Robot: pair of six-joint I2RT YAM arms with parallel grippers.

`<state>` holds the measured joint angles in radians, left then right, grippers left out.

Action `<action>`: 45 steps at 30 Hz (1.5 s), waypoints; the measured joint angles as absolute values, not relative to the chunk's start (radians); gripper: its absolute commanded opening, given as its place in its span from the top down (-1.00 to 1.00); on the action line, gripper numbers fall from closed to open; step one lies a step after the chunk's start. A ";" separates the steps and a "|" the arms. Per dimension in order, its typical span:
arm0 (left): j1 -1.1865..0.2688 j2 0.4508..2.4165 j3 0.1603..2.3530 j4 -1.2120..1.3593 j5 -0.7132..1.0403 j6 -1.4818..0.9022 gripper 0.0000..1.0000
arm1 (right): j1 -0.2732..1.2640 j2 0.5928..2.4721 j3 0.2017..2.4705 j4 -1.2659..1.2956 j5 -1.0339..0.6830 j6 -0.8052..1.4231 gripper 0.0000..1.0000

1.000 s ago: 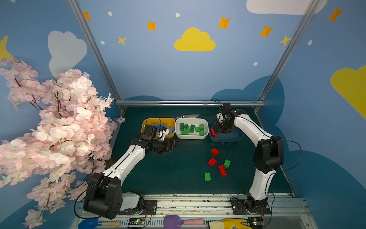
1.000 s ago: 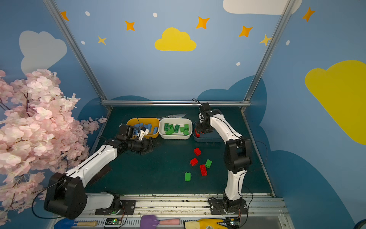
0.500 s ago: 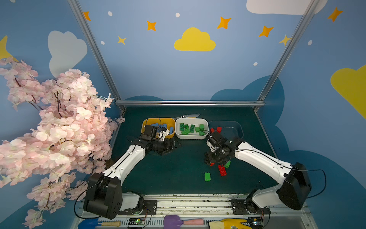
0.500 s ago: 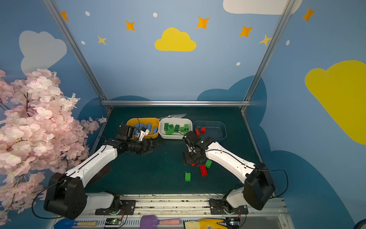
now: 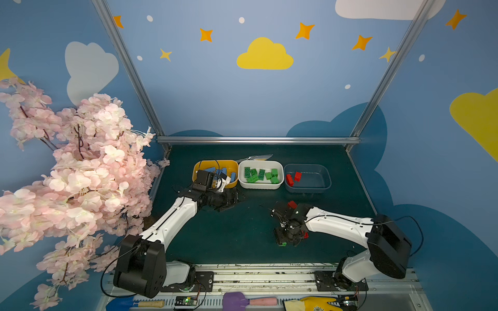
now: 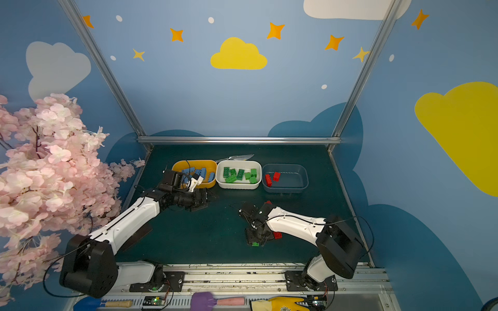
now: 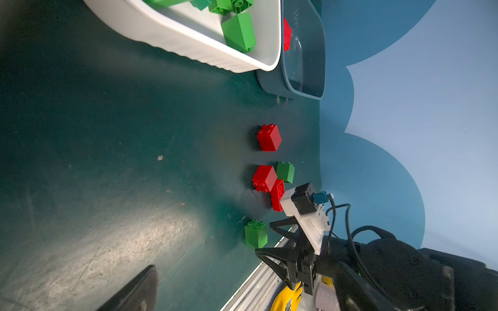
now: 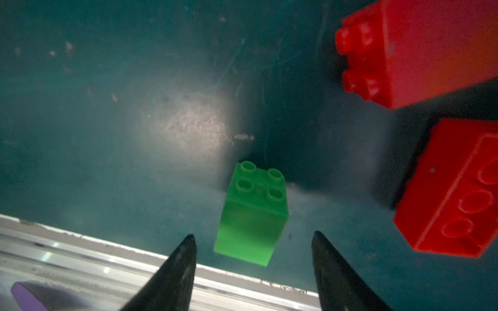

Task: Sort the legos into containers by color
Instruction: 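Lower the right gripper onto a green 2x2 brick and grasp it, then carry the green 2x2 brick into the white bin and release it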

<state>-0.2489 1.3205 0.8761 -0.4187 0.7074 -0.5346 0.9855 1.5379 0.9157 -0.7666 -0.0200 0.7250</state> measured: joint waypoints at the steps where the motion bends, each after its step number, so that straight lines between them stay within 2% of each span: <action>1: -0.249 1.318 0.871 -0.419 0.707 -0.535 -1.00 | 0.986 1.554 0.916 -0.756 -0.020 0.726 -0.12; 3: -0.249 1.316 0.867 -0.422 0.707 -0.534 -0.99 | 0.986 1.583 0.916 -0.744 -0.019 0.725 0.08; 6: -0.249 1.314 0.866 -0.427 0.707 -0.528 -1.00 | 0.986 1.613 0.916 -0.740 -0.015 0.721 0.50; 8: -0.249 1.314 0.866 -0.429 0.707 -0.525 -0.99 | 0.986 1.610 0.921 -0.744 -0.004 0.717 0.65; 14: -0.249 1.308 0.866 -0.438 0.707 -0.521 -0.99 | 0.919 1.533 0.978 -0.834 0.033 0.676 0.69; 19: -0.249 1.308 0.867 -0.439 0.707 -0.521 -0.99 | 0.714 1.438 1.084 -0.867 0.034 0.582 0.72; 24: -0.249 1.309 0.874 -0.437 0.708 -0.525 -1.00 | 0.518 1.449 1.173 -0.879 -0.001 0.469 0.71; 28: -0.249 1.309 0.880 -0.437 0.708 -0.527 -0.99 | 0.427 1.519 1.270 -0.889 -0.041 0.393 0.71; 32: -0.249 1.309 0.883 -0.437 0.708 -0.527 -0.99 | 0.403 1.630 1.392 -0.892 -0.076 0.347 0.74; 45: -0.247 1.309 0.883 -0.439 0.703 -0.527 -0.99 | 0.492 2.075 1.942 -0.911 -0.136 0.356 0.73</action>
